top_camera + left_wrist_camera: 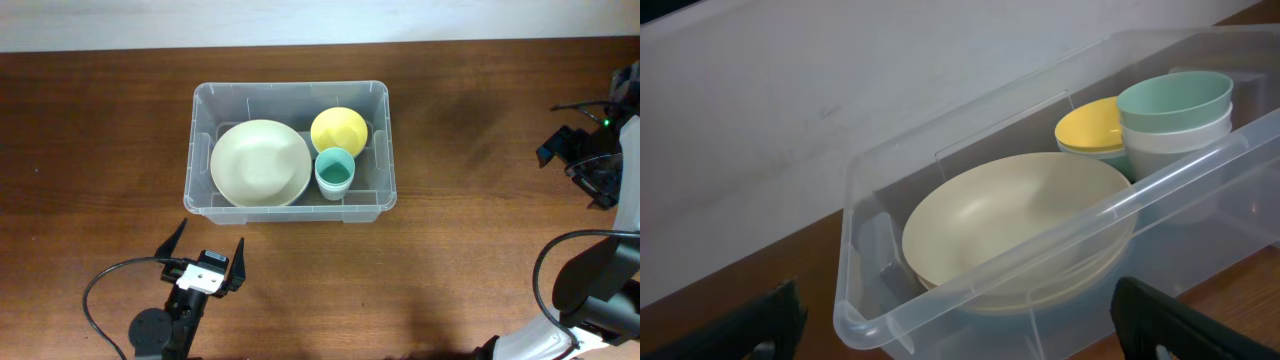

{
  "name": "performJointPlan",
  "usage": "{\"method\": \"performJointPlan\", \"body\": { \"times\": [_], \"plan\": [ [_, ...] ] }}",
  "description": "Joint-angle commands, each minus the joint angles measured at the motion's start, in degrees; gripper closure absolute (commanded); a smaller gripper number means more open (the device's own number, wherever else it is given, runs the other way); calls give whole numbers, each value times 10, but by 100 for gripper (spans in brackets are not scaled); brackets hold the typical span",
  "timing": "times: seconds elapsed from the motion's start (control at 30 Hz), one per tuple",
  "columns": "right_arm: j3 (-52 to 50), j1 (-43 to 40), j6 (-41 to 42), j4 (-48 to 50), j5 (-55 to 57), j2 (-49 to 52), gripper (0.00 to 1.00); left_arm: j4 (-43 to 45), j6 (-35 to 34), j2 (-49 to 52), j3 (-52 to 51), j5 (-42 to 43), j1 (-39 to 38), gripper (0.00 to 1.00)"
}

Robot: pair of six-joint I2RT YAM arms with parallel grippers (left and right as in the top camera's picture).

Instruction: Pack container

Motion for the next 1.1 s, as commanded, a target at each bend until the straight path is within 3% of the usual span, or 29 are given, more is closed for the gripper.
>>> {"method": "performJointPlan", "body": {
  "times": [0.0,0.33,0.53,1.07],
  "plan": [
    [-3,0,3,0,1,2,1,-3,-2,-8,-3,-2,3,0],
    [-3,0,3,0,1,2,1,31,-7,-8,-2,-14,3,0],
    [-3,0,3,0,1,2,1,6,-163,-8,-2,-136,3,0],
    [-3,0,3,0,1,2,1,-17,-163,5,-2,-142,3,0]
  ]
}}
